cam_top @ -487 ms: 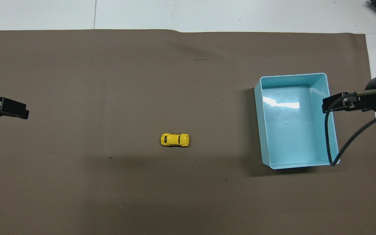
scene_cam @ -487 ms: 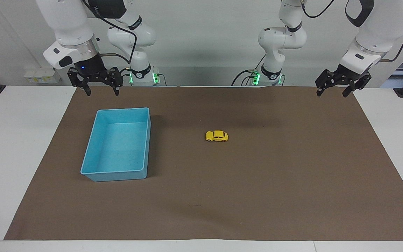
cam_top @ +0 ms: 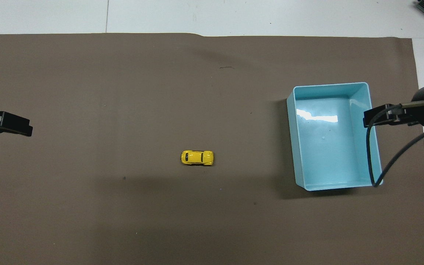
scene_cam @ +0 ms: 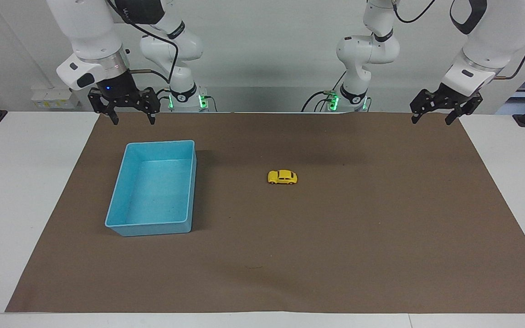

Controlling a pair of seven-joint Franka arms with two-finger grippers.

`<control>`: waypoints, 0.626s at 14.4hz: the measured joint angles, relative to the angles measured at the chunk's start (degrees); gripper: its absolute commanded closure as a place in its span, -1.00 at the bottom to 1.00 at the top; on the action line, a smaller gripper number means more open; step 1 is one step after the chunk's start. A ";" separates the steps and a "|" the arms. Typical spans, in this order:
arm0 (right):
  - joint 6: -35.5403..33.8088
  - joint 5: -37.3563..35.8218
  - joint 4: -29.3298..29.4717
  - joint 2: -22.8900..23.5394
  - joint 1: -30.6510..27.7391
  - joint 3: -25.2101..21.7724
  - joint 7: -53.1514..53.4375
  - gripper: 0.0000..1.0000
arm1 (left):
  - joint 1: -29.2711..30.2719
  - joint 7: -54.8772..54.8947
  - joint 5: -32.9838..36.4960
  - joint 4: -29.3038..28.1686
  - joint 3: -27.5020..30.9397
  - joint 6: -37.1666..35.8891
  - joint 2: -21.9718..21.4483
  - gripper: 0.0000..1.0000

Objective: Wind up and store yellow beetle car

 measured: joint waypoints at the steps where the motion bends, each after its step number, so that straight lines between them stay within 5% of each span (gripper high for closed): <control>1: 0.00 0.00 0.00 0.00 0.00 0.00 0.00 -1.00 | 0.00 0.32 0.00 0.00 -0.01 -0.23 0.00 -1.00; 9: 0.00 0.00 0.00 0.00 0.00 0.00 0.00 -1.00 | -0.03 24.04 -0.90 0.02 -0.16 -0.87 0.46 -1.00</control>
